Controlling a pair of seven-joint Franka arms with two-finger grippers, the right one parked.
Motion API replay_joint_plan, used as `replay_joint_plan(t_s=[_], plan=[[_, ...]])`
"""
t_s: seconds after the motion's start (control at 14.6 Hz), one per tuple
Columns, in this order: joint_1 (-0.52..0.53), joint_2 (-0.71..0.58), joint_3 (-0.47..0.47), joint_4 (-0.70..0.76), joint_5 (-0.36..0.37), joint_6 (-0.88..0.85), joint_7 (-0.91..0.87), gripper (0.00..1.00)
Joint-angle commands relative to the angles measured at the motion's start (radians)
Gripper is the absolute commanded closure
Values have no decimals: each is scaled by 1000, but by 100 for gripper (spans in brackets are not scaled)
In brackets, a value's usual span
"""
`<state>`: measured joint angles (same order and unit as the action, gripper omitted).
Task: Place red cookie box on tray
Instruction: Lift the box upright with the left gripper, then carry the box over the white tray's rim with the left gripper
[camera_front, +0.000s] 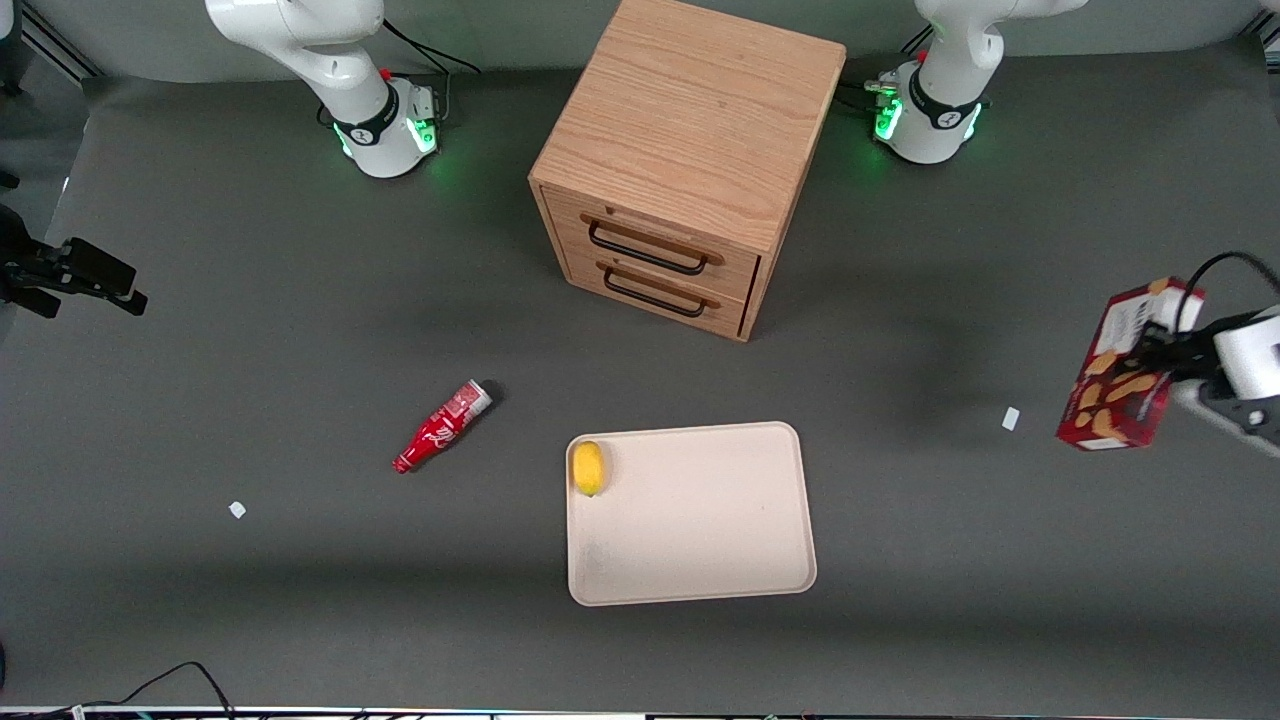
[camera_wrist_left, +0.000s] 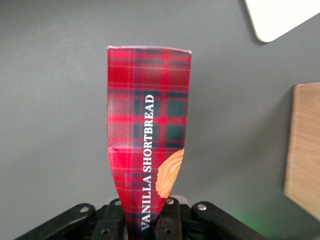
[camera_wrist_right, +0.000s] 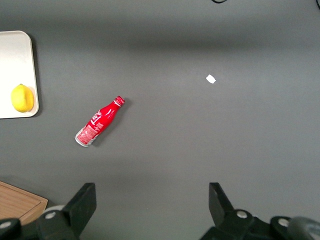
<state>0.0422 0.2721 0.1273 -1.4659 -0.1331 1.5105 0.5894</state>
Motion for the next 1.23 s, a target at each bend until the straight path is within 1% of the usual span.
replay_joint_plan(t_s=[0.0,0.14,0.27,0.41,0.62,0.75,0.82,0.89,1.03,1.16], plan=[[-7,27,-75,208,24,-186,-251,100],[-7,27,-173,265,32,-237,-467,100],[-4,29,-312,271,67,-224,-683,100],[-4,51,-414,269,84,-188,-849,100],[-5,116,-521,251,92,-28,-1006,100],[-10,188,-578,222,122,125,-1075,100],[-13,231,-604,201,157,208,-1104,100],[-15,280,-633,178,220,300,-1153,100],[-16,349,-676,139,335,417,-1235,100],[-19,407,-692,110,413,511,-1292,100]])
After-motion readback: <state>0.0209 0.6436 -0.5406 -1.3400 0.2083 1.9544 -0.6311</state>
